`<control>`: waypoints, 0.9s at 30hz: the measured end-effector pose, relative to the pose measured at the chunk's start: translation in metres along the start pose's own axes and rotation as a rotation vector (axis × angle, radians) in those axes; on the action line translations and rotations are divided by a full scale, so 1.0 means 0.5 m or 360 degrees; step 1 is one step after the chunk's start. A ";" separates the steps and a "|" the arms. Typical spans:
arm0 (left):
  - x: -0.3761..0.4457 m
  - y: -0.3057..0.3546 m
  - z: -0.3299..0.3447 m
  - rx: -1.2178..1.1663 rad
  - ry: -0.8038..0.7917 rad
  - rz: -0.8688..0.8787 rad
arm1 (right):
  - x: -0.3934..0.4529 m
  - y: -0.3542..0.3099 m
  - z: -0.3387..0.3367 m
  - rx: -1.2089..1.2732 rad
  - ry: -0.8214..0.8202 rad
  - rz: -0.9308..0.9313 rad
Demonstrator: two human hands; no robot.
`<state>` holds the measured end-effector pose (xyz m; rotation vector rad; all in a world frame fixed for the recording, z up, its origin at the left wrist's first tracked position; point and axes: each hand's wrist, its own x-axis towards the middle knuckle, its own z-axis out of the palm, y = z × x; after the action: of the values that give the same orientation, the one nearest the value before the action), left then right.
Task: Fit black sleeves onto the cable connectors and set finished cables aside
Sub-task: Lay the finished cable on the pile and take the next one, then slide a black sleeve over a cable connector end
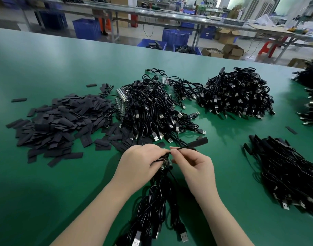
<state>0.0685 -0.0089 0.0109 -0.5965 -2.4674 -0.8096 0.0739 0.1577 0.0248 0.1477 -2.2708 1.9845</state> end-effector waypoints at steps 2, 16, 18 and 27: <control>0.002 0.001 -0.002 -0.0047 0.0083 -0.0027 | 0.004 -0.009 0.002 0.0201 0.0035 -0.0014; 0.001 0.000 -0.002 -0.0201 0.0116 -0.0395 | 0.071 -0.032 -0.278 -0.1373 0.0581 0.0338; -0.001 0.002 0.000 -0.0073 0.0076 -0.0326 | 0.052 -0.006 -0.291 -0.1927 0.0531 0.0405; -0.007 -0.010 0.016 0.0230 -0.0355 -0.0499 | 0.030 0.048 -0.318 -0.2664 0.0349 0.0545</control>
<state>0.0664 -0.0081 0.0010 -0.2619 -2.8416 -0.7007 0.0598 0.3183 0.0248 -0.5782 -2.9676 -0.3419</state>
